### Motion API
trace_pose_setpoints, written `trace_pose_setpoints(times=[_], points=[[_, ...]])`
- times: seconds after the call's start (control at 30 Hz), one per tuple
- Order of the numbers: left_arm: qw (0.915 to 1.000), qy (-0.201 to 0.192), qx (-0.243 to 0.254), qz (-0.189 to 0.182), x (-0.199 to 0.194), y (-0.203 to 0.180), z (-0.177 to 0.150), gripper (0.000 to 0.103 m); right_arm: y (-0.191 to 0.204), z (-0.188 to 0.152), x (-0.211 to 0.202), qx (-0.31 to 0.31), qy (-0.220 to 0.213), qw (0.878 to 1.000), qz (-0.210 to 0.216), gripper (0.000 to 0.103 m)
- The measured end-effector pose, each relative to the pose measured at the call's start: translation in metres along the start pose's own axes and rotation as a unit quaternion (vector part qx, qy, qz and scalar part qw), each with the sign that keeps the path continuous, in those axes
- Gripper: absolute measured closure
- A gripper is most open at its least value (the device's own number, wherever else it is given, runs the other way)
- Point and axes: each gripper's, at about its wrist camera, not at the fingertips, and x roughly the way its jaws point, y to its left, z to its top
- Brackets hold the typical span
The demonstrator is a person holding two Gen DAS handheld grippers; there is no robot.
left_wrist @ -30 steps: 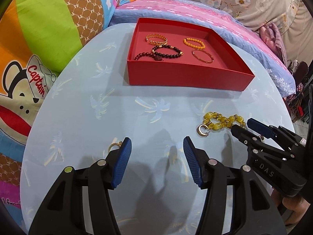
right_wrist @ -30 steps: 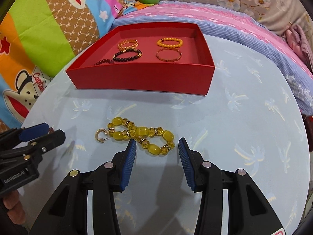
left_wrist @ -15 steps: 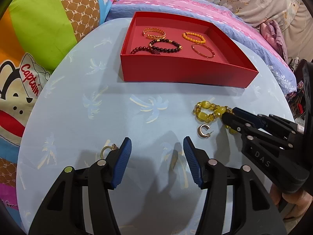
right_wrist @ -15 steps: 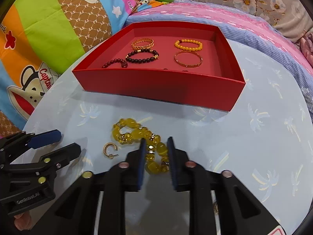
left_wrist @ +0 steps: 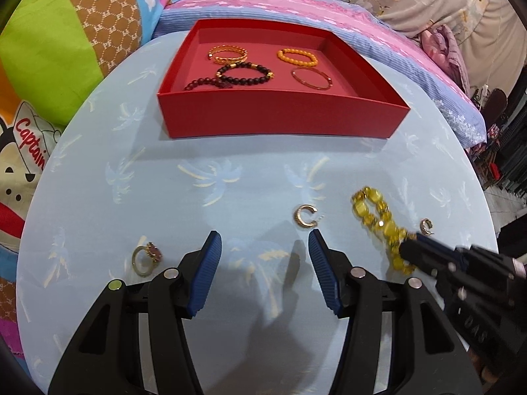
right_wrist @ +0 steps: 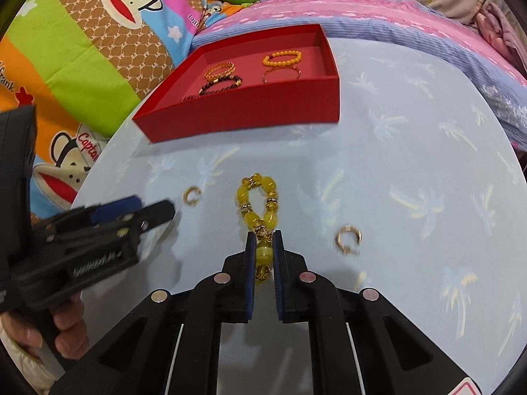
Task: Organize jewelry
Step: 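Lift the yellow bracelet with the right gripper while the left moves to the gold ring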
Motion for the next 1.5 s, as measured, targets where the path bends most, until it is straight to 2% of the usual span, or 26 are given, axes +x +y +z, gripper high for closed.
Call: trace_pose_setpoints(times=[0.23, 0.7, 0.83, 0.97, 1.17, 1.27, 1.37, 1.5], points=[[1.0000, 0.004, 0.005, -0.003, 0.002, -0.007, -0.002, 0.051, -0.015, -0.025, -0.017, 0.033, 0.003, 0.999, 0.006, 0.094], [0.9998, -0.002, 0.008, -0.019, 0.009, -0.019, 0.009, 0.057, -0.011, -0.024, -0.021, 0.034, -0.006, 0.999, 0.005, 0.094], [0.9997, -0.005, -0.003, -0.022, -0.005, -0.002, 0.001, 0.057, -0.010, -0.023, -0.025, 0.035, -0.010, 0.999, 0.011, 0.094], [0.9997, -0.001, -0.020, -0.010, -0.018, 0.020, -0.014, 0.057, -0.010, -0.018, -0.033, 0.047, -0.018, 0.998, 0.031, 0.094], [0.9983, -0.010, -0.056, 0.011, -0.040, 0.055, -0.032, 0.057, 0.000, -0.013, -0.038, 0.032, -0.026, 0.999, 0.032, 0.094], [0.9972, -0.008, -0.070, 0.025, -0.039, 0.068, -0.035, 0.056, 0.003, -0.014, -0.033, 0.031, -0.018, 0.999, 0.035, 0.094], [0.9958, -0.004, -0.089, 0.022, -0.034, 0.077, -0.034, 0.057, 0.008, -0.015, -0.032, 0.025, -0.016, 0.999, 0.036, 0.094], [0.9965, -0.006, -0.078, 0.030, -0.023, 0.073, -0.026, 0.059, 0.011, -0.015, -0.032, 0.021, -0.015, 0.999, 0.035, 0.094]])
